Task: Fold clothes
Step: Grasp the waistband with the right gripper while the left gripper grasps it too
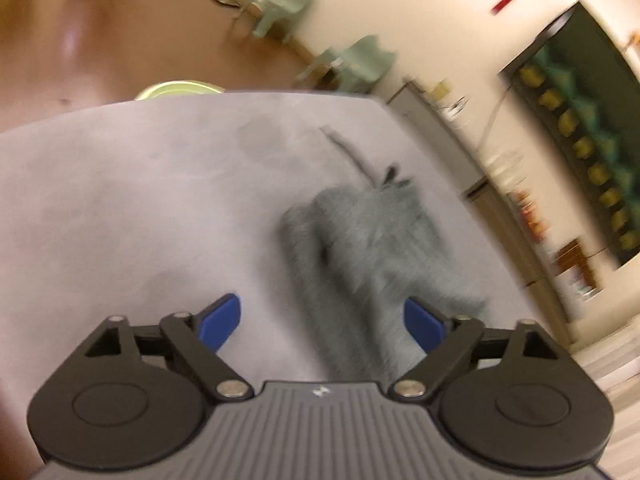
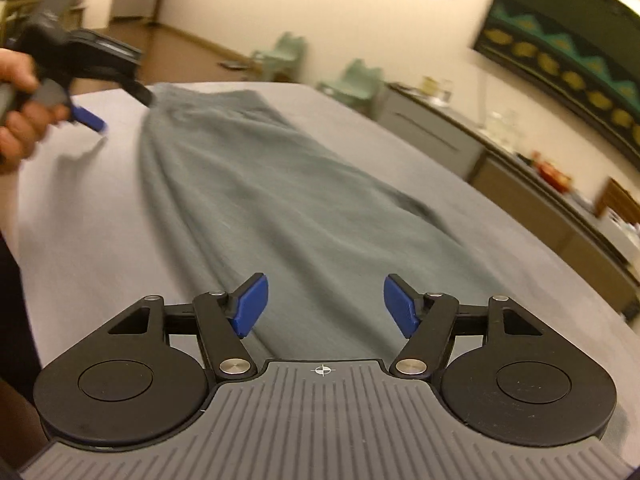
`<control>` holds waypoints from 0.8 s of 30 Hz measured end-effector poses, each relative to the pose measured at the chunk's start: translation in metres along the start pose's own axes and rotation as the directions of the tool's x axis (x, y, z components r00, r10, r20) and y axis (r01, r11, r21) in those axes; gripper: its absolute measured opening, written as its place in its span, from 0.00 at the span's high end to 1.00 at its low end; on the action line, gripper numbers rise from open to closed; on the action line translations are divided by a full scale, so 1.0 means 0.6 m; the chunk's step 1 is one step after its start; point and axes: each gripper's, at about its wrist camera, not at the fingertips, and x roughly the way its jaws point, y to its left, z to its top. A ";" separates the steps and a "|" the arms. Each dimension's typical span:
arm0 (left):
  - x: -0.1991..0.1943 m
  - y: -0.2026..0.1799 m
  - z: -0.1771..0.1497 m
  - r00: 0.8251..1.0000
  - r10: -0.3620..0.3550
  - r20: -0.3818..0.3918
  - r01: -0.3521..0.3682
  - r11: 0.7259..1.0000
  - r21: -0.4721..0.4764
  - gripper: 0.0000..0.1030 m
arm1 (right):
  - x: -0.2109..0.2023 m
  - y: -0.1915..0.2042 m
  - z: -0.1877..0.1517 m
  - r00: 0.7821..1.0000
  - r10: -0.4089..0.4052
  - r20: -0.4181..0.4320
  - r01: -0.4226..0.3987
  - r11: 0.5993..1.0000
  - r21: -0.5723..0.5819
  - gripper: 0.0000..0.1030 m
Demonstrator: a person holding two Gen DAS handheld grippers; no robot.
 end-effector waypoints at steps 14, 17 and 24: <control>0.007 -0.084 -0.057 0.988 -0.010 0.155 -0.046 0.936 0.348 0.92 | 0.136 -0.018 0.303 0.977 0.208 -0.045 -0.190 0.950 0.248 0.12; 0.002 -0.131 -0.107 0.979 0.006 0.203 -0.111 0.853 0.510 0.92 | 0.186 0.022 0.377 0.962 0.242 -0.127 -0.221 0.962 0.160 0.07; 0.021 -0.180 -0.164 0.967 0.009 0.256 -0.189 0.701 0.688 0.92 | 0.369 0.142 0.432 0.844 0.246 -0.477 -0.275 0.961 0.009 0.10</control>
